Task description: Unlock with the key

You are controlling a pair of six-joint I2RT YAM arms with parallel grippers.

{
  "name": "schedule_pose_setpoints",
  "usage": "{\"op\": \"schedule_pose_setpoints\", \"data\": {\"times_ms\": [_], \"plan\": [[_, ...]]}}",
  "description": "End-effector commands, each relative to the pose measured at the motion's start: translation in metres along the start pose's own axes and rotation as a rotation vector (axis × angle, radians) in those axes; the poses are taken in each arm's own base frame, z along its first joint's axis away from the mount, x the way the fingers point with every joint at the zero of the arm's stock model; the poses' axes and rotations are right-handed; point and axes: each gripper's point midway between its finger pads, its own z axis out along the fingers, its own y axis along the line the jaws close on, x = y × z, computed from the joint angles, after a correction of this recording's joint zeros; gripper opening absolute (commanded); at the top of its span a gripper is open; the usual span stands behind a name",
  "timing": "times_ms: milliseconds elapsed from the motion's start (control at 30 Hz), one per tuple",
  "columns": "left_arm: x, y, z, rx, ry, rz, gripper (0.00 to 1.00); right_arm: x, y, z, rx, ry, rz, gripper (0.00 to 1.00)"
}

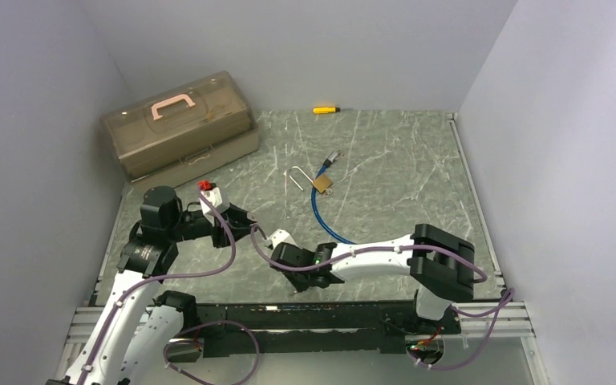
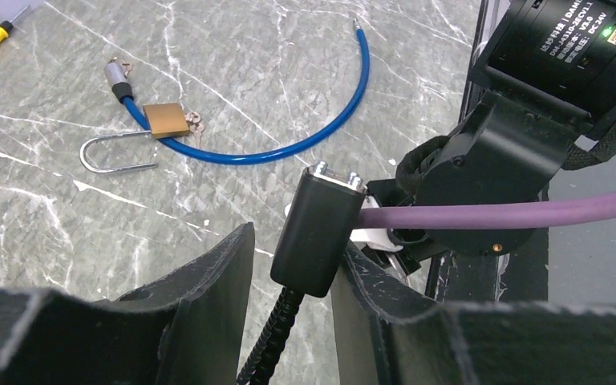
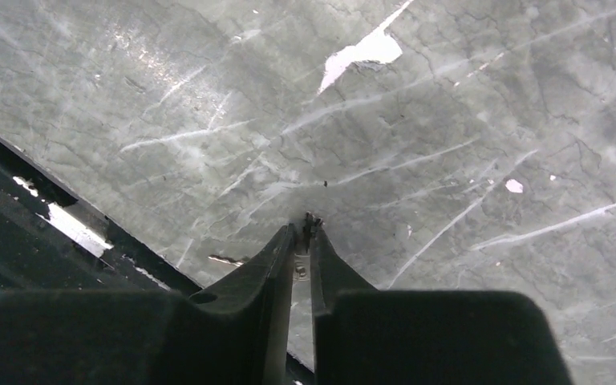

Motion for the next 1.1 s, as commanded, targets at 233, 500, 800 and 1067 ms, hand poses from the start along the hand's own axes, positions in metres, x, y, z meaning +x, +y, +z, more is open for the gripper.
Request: {"op": "schedule_pose_setpoints", "data": {"times_ms": [233,500,800,1067], "plan": [[-0.017,0.004,0.001,0.005,-0.037,0.074,0.0,-0.002,-0.036,-0.017,0.084,-0.132,0.023,0.0],[-0.004,-0.003,0.005,0.079,-0.025,0.082,0.0,-0.041,-0.036,-0.056,-0.14,-0.39,0.133,0.0],[0.015,-0.015,0.017,0.179,-0.002,0.155,0.0,-0.096,-0.045,-0.13,-0.344,-0.65,0.169,0.0],[0.058,-0.016,0.041,0.205,0.083,0.276,0.0,-0.121,-0.051,-0.185,-0.515,-0.811,0.179,0.0]]}}
